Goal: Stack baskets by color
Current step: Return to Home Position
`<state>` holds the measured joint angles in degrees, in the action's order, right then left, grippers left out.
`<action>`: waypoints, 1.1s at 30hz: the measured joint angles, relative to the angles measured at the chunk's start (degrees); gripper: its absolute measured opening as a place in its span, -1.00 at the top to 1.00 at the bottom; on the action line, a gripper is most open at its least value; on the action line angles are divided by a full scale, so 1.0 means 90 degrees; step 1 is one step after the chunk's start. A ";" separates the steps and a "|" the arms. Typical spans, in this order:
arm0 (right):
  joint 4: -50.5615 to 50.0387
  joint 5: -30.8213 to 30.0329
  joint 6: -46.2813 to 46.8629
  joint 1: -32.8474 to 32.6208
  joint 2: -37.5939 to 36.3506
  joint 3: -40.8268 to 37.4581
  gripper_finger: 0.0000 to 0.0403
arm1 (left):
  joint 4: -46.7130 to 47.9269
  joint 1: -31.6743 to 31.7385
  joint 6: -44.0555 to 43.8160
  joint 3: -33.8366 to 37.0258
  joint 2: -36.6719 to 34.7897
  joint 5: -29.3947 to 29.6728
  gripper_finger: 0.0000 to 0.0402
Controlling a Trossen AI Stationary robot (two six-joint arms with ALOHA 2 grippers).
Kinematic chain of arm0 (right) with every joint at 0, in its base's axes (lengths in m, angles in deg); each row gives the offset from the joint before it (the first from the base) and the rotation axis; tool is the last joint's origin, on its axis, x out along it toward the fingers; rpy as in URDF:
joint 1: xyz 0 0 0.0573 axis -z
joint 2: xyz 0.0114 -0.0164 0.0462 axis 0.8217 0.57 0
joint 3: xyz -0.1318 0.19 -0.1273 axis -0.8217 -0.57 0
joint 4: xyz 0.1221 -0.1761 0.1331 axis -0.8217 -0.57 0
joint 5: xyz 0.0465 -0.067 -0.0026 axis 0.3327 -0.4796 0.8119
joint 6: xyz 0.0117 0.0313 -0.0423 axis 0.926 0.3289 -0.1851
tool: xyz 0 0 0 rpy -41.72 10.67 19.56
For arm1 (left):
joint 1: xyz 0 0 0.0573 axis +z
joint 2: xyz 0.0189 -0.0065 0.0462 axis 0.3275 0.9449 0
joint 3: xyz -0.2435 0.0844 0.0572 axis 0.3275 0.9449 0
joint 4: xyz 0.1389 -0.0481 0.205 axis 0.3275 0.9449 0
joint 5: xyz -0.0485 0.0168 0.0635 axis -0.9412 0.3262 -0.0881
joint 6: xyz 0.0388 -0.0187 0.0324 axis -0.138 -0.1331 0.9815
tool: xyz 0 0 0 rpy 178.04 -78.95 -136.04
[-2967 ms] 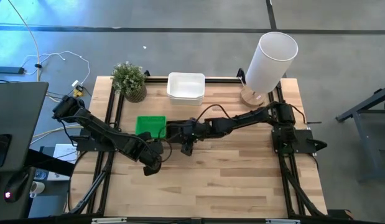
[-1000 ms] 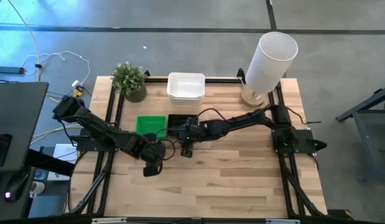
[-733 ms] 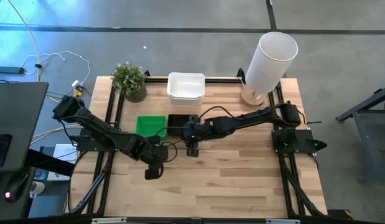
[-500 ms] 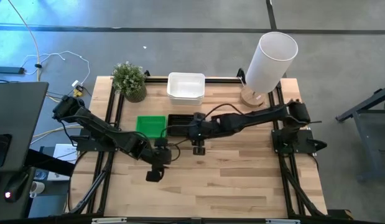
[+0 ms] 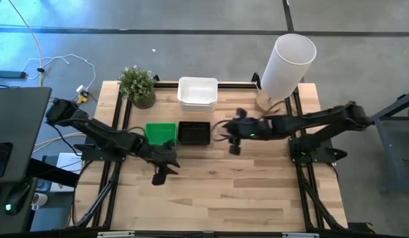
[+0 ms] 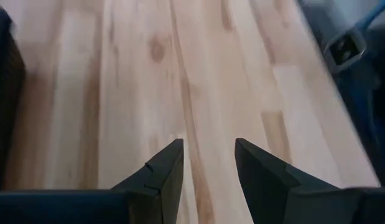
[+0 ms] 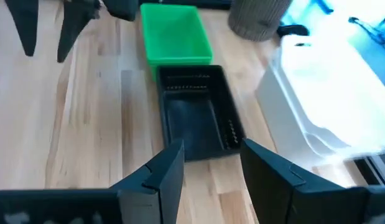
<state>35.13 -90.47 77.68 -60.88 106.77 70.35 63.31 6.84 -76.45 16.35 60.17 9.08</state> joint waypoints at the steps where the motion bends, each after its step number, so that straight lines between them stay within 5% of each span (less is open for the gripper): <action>1: 0.0115 -0.0005 0.0052 0.0000 -0.0266 -0.0253 0.27 | -0.0206 0.0014 -0.0004 0.0143 -0.0160 0.0009 0.34; 10: 0.1391 0.0040 0.0314 -0.0094 -0.2435 -0.2200 0.27 | -0.1173 0.0061 0.0172 0.1604 -0.2093 0.0786 0.34; 19: 0.2179 0.0032 0.0529 -0.0352 -0.4026 -0.3631 0.27 | -0.1796 0.0061 0.0656 0.2710 -0.3765 0.0824 0.34; 33: 0.2570 -0.0036 0.0430 -0.0430 -0.5904 -0.5118 0.27 | -0.2660 0.0056 0.0712 0.4011 -0.5015 0.0824 0.34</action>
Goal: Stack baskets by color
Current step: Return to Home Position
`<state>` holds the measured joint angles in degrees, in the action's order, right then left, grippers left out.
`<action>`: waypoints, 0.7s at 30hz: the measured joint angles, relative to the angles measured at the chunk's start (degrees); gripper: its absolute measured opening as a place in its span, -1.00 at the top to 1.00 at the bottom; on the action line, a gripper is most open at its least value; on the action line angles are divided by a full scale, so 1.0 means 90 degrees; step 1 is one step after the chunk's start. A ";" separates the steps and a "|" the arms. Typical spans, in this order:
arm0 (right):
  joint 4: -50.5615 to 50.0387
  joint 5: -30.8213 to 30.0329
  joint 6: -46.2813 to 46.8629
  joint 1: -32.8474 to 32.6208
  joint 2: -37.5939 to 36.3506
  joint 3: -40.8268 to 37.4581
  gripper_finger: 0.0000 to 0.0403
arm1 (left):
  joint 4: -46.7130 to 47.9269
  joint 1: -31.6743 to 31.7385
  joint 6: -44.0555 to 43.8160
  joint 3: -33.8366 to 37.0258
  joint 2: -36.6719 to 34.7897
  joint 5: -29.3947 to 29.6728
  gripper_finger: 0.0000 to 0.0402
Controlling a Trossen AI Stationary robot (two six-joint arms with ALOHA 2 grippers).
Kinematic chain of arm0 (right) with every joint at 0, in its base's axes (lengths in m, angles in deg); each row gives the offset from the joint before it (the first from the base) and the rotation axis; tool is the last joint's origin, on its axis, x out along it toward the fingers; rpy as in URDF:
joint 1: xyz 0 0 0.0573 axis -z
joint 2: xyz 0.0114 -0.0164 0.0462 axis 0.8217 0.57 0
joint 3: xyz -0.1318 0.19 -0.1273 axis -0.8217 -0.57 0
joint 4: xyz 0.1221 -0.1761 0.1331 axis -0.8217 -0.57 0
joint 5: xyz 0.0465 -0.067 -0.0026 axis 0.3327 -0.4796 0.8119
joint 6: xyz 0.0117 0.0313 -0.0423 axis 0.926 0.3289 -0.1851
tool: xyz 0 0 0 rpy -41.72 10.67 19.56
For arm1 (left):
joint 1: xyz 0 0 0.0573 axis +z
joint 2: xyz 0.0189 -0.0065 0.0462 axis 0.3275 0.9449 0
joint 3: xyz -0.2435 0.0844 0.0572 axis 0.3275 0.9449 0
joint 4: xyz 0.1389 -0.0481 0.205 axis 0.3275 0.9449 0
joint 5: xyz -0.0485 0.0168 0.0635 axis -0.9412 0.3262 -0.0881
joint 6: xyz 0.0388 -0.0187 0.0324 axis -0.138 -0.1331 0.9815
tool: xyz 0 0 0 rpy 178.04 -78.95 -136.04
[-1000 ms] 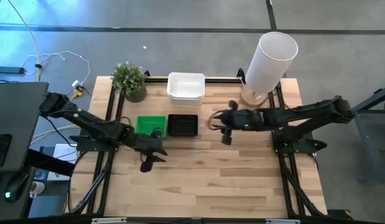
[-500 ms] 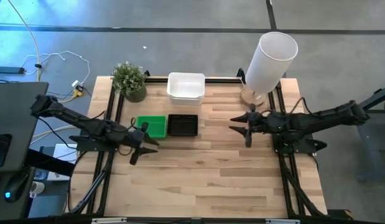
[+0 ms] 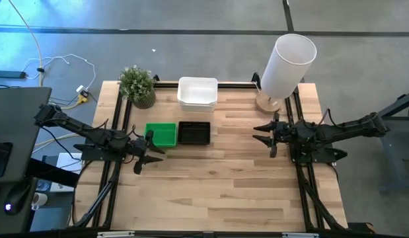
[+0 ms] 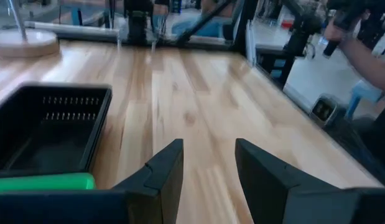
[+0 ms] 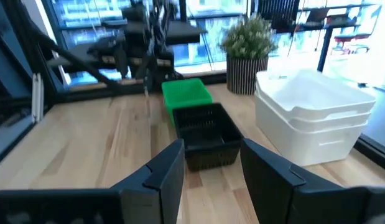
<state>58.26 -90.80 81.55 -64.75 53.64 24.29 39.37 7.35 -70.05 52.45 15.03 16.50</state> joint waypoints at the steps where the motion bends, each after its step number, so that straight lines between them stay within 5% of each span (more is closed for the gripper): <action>1: 0.0041 0.0000 0.0002 0.0000 -0.0169 -0.0100 0.27 | 0.0149 0.0000 0.0024 0.0011 -0.0062 0.0001 0.34; 14: -0.0270 0.0150 -0.0091 0.0000 -0.2645 -0.1199 0.27 | 0.0119 -0.0005 0.0402 -0.0001 -0.0138 -0.0155 0.34; 21: -0.0358 0.0251 0.0026 0.0012 -0.2588 -0.1353 0.27 | 0.0040 -0.0001 0.0614 -0.0007 -0.0138 0.0860 0.34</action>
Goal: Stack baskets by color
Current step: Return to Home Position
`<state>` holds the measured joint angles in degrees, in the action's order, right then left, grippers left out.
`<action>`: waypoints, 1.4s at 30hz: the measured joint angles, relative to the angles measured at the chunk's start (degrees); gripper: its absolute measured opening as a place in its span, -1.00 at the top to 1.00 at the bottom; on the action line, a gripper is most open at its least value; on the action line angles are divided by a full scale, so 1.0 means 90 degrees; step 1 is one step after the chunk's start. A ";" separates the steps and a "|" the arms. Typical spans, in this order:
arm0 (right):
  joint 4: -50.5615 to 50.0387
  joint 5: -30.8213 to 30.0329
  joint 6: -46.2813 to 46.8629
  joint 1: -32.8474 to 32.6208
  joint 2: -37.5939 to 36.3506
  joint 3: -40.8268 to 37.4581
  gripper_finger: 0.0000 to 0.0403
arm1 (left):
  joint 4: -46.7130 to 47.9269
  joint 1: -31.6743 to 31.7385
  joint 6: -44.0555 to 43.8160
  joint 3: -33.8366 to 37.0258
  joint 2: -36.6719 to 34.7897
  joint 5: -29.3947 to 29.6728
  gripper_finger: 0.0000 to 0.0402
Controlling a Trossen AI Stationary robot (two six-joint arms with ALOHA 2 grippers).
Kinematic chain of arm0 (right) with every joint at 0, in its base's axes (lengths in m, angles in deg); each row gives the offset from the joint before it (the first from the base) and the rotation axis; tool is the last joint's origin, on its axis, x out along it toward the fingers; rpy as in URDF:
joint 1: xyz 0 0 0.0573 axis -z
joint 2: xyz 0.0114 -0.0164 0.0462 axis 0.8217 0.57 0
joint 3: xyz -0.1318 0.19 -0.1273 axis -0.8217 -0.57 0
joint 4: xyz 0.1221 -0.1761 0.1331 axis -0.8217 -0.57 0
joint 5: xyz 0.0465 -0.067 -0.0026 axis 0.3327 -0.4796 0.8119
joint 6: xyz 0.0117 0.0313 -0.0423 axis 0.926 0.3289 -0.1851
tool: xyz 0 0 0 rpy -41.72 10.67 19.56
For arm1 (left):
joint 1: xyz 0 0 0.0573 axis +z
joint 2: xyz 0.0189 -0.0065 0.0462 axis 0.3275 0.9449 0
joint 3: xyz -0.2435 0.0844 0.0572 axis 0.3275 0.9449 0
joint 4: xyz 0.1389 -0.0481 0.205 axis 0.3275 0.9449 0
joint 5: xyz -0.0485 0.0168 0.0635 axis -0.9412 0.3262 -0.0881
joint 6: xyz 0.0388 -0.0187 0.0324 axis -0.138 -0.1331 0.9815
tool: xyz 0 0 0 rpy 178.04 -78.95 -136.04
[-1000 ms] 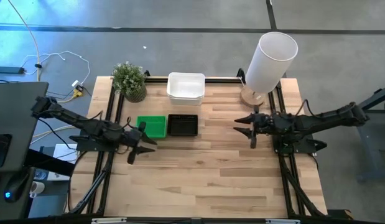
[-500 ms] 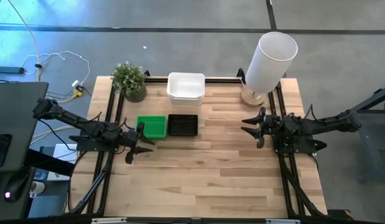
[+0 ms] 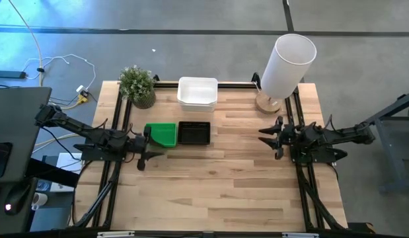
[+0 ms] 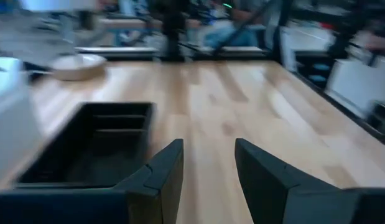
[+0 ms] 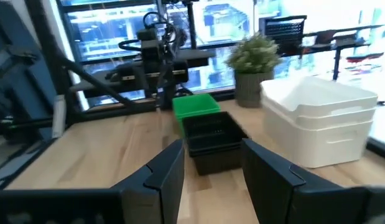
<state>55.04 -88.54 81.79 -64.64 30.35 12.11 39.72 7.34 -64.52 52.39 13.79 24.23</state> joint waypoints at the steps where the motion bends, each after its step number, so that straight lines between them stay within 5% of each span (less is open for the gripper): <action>1: 0.0009 -0.0100 -0.0042 0.0000 -0.0009 0.0000 0.27 | -0.0062 0.0001 -0.0003 0.0000 0.0002 0.0202 0.34; 6: 0.0049 -0.0751 -0.0081 0.0002 -0.0001 0.0000 0.27 | -0.0065 0.0003 -0.0247 -0.0002 0.0003 0.0663 0.34; 42: 0.0036 -0.0634 -0.0029 0.0002 0.0000 -0.0002 0.27 | -0.0014 0.0003 -0.0275 -0.0002 0.0006 0.0636 0.34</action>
